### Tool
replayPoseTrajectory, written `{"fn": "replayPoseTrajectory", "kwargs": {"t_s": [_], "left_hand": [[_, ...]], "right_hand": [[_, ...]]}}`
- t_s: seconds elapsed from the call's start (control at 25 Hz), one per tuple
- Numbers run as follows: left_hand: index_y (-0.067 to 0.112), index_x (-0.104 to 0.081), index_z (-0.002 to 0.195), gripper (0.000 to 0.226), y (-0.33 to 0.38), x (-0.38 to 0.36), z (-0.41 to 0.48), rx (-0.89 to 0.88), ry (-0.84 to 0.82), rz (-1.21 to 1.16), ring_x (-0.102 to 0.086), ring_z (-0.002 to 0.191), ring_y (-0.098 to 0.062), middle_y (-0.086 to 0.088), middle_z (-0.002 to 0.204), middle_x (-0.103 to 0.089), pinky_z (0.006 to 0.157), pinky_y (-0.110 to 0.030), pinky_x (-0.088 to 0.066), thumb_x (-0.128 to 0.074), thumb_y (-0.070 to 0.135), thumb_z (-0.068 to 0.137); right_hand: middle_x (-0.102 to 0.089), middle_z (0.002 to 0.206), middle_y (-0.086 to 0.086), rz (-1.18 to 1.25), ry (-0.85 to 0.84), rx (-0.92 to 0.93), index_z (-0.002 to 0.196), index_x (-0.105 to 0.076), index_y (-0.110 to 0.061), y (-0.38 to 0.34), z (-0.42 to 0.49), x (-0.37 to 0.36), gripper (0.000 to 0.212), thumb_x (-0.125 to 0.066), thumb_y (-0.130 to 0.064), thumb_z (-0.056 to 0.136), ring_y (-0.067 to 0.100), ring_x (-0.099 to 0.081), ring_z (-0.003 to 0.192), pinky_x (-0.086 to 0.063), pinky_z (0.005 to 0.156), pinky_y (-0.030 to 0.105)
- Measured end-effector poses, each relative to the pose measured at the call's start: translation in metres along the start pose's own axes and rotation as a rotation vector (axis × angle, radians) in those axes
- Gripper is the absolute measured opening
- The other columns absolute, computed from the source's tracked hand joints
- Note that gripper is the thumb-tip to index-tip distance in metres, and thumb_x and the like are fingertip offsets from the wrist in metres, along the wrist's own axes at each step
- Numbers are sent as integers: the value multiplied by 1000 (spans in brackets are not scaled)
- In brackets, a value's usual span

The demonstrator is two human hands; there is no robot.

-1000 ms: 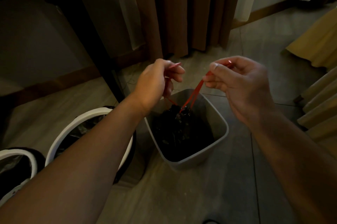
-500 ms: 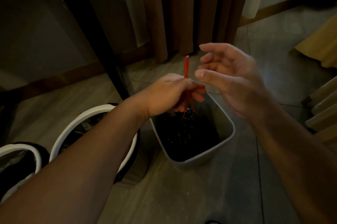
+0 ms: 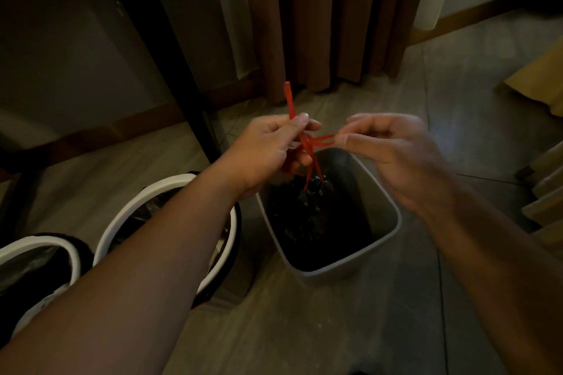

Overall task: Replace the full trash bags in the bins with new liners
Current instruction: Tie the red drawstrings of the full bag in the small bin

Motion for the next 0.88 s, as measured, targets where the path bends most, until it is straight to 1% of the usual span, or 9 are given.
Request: {"fn": "replayPoseTrajectory", "kwargs": {"t_s": [0.08,0.16,0.2,0.36,0.48,0.6,0.72,0.8,0.88], "left_hand": [[17,-81,112,22,2,10,0,-56,59,-51,-74,81,-16,-2,91,-77,69,-26,-58,-64,30,105],[17,-81,108,13,5,14,0,-104,49,-37,-78,87,-18,-4,94,-80,74,-25,-60,-73,22,99],[19,-81,106,11,7,15,-2,-125,31,-9,-79,91,-21,-7,96,-80,77,-27,-61,-76,19,96],[23,-80,100,17,9,17,-8,-158,-16,15,-80,96,-28,-11,100,-81,82,-33,-63,-85,15,86],[22,-79,102,26,8,21,-14,-185,-56,64,-79,102,-29,-10,106,-80,84,-38,-65,-91,16,80],[19,-78,105,31,1,20,-19,-199,-92,106,-79,100,-29,-10,106,-80,82,-39,-66,-91,8,79],[17,-75,108,35,-8,21,-23,-219,-95,92,-79,101,-32,-12,107,-78,87,-46,-65,-88,1,80],[20,-73,110,39,-10,24,-25,-258,-36,125,-79,100,-28,-8,108,-77,86,-42,-65,-88,0,80],[17,-71,109,39,-10,26,-28,-293,33,157,-79,95,-22,-5,106,-75,80,-34,-64,-88,1,79]], "right_hand": [[-74,122,-8,236,-129,-173,85,-85,-18,20,-5,-17,17,-85,-24,68,8,-66,124,-50,111,46],[-71,131,-10,176,-242,-222,87,-84,-19,35,-12,-39,11,-83,-21,76,11,-65,127,-49,112,50],[-71,130,-11,113,-270,-204,89,-84,-20,39,-14,-48,8,-83,-19,82,11,-67,123,-51,109,50],[-78,110,-13,-146,-179,6,98,-82,-27,39,-14,-62,12,-77,-18,92,3,-73,107,-60,96,31],[-78,103,-15,-281,-6,179,100,-76,-27,33,-17,-60,8,-77,-24,92,0,-75,97,-64,87,29],[-78,94,-8,-194,133,185,97,-59,-28,36,-15,-55,22,-79,-23,89,7,-78,83,-66,71,29],[-79,89,-9,-248,74,154,115,-54,-34,41,-6,-55,29,-71,-19,97,8,-78,76,-64,65,27],[-79,92,-8,-280,-35,161,123,-59,-36,48,0,-58,26,-65,-22,101,10,-78,79,-65,68,29],[-79,99,0,-148,-95,171,121,-67,-31,51,4,-59,24,-64,-21,99,19,-79,85,-66,74,34]]}}
Point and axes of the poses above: each hand's wrist, its own z-axis towards the middle knuckle, its own x-axis out of the back of the hand, y = z × x, the point moved 7 cm from there along z, towards the middle knuckle
